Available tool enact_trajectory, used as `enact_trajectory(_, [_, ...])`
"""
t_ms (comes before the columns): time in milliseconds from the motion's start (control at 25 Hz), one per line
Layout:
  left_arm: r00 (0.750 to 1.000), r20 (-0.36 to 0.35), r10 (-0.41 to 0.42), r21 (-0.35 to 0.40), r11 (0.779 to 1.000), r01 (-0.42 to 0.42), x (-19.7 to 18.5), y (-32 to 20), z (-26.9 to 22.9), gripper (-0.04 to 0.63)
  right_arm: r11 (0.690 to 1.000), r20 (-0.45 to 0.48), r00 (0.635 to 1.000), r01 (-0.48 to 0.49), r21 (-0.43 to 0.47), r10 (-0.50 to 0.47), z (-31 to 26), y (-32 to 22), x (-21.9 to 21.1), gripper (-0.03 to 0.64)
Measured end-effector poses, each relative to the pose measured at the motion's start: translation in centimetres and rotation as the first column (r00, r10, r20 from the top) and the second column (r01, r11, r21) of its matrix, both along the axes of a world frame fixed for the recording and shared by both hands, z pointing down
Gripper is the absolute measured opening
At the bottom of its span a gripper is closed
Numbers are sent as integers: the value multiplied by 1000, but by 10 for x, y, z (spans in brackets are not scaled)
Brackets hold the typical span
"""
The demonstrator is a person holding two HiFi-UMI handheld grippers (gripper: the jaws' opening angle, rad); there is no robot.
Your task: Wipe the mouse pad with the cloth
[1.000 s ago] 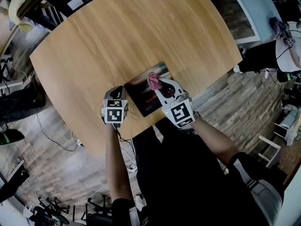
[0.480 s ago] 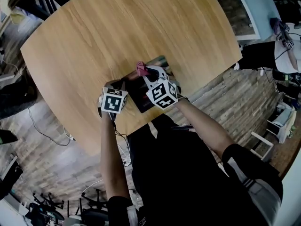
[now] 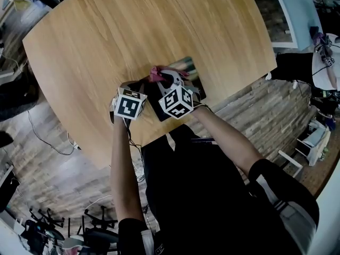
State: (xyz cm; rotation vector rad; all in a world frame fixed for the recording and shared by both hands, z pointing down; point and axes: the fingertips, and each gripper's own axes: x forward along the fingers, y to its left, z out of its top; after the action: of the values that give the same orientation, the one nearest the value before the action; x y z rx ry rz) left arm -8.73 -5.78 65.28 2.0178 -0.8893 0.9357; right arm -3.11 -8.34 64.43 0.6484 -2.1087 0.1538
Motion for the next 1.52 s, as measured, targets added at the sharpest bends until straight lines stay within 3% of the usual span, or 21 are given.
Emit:
enact_trajectory(200, [1000,-9,-4,-23,1000,3,-2,1,0,23,987,-23,990,140,79,-138,4,16,-13,63])
enact_trajectory(400, [1000,-22,-6,-33,999,5,-1,0,0,23,960,-17,964,265,94,-265,4,35,-23,63])
enact_trajectory(880, [1000,-13,-1,-33,999,0,-1,-3,-1,23,936,19,939,340,95,-343,2,56,-30,63])
enact_trajectory(1520, [998,22,-56,-32,998,56,-4,-1,1,23,898,41,898,434,70,-438,3,101,-26,63])
